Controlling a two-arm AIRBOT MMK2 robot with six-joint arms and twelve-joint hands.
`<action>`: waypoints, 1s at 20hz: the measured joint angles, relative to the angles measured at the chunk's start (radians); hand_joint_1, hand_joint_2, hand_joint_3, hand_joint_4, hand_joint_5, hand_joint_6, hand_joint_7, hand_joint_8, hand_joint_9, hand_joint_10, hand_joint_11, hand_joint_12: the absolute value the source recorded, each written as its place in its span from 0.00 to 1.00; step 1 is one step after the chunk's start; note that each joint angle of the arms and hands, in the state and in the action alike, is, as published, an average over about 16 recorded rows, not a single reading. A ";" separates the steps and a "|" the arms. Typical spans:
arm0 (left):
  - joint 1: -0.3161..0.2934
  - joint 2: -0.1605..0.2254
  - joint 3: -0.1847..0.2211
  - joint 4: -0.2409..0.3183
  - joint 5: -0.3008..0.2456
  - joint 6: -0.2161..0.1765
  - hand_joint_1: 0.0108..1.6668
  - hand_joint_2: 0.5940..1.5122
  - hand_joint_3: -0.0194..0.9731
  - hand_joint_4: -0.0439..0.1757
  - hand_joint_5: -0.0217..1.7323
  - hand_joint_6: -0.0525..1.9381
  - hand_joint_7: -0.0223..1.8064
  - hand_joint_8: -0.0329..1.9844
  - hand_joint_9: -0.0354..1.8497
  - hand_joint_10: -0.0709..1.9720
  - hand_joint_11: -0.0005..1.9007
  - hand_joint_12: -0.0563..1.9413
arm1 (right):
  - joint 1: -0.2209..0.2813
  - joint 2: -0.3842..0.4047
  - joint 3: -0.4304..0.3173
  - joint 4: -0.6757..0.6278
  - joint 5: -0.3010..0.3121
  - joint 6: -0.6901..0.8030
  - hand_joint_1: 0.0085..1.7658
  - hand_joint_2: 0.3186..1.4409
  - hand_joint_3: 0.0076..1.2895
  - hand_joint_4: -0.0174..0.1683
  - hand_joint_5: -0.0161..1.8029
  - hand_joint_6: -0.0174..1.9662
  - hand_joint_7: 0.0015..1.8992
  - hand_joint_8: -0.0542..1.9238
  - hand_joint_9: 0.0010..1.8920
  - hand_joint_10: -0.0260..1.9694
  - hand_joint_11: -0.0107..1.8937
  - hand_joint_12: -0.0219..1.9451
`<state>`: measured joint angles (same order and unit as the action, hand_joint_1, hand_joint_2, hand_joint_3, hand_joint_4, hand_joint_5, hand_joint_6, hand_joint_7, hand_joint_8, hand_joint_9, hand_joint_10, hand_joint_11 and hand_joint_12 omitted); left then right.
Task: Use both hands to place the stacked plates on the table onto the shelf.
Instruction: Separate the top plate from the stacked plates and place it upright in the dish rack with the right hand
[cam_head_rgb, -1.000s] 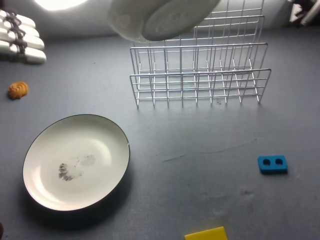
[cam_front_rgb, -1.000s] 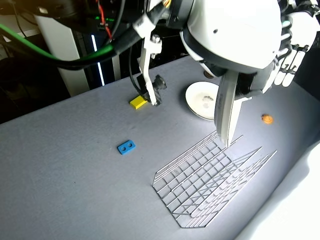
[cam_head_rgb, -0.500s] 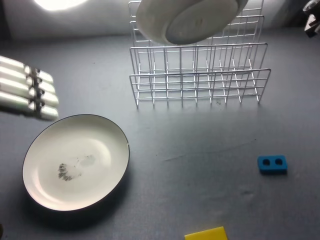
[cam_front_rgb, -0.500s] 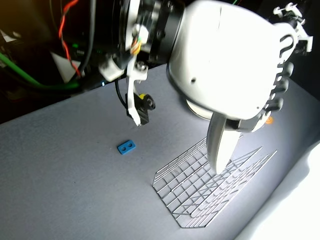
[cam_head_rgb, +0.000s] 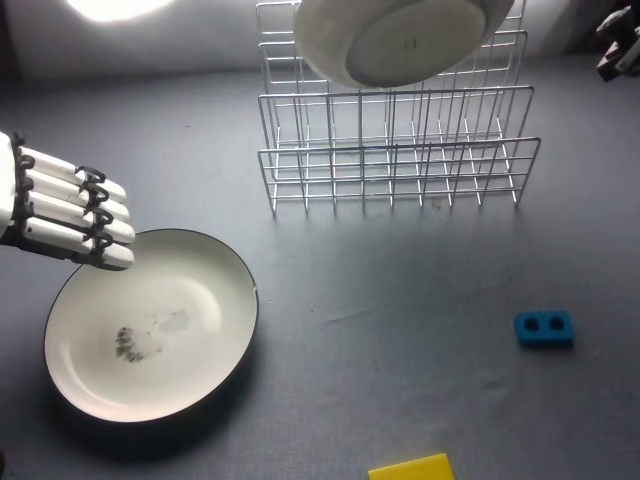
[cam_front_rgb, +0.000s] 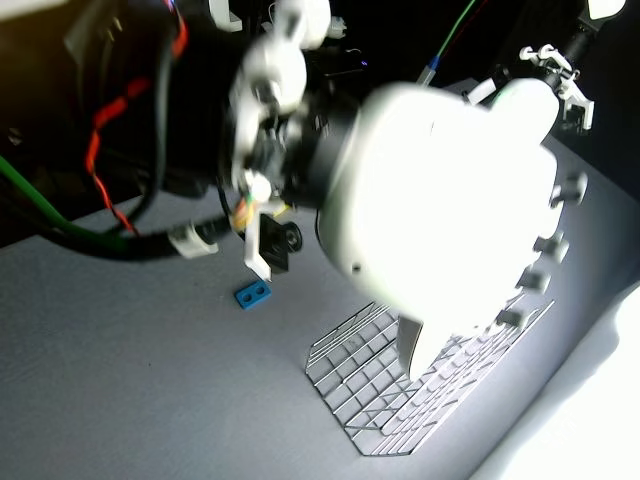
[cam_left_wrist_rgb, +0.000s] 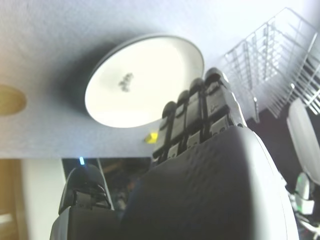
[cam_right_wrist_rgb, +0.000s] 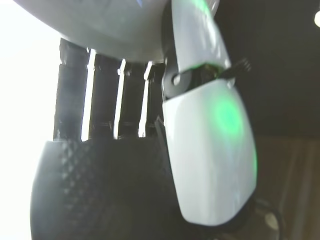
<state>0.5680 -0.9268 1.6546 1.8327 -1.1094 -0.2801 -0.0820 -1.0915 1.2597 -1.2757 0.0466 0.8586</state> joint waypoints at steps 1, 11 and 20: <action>0.007 -0.004 0.003 -0.002 0.006 0.002 0.01 0.59 0.04 0.21 0.02 0.03 0.02 0.01 0.03 0.04 0.01 0.03 | -0.007 -0.010 0.016 0.000 0.000 0.013 0.78 0.60 0.00 0.05 0.47 0.50 0.55 0.45 0.59 0.46 0.54 0.46; 0.061 -0.023 0.025 -0.012 0.039 0.005 0.01 0.60 0.04 0.21 0.02 0.03 0.02 0.01 0.03 0.04 0.01 0.03 | -0.079 -0.120 0.176 0.001 0.003 0.078 0.78 0.60 0.00 0.05 0.46 0.51 0.54 0.47 0.58 0.49 0.53 0.46; 0.092 -0.025 0.029 -0.011 0.042 0.000 0.01 0.60 0.04 0.21 0.02 0.03 0.02 0.01 0.03 0.04 0.01 0.03 | -0.139 -0.180 0.258 0.007 -0.004 0.083 0.78 0.61 0.00 0.05 0.45 0.51 0.53 0.48 0.57 0.50 0.53 0.47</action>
<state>0.6596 -0.9516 1.6840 1.8214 -1.0669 -0.2800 -0.2206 -1.2715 1.5181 -1.2690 0.0428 0.9420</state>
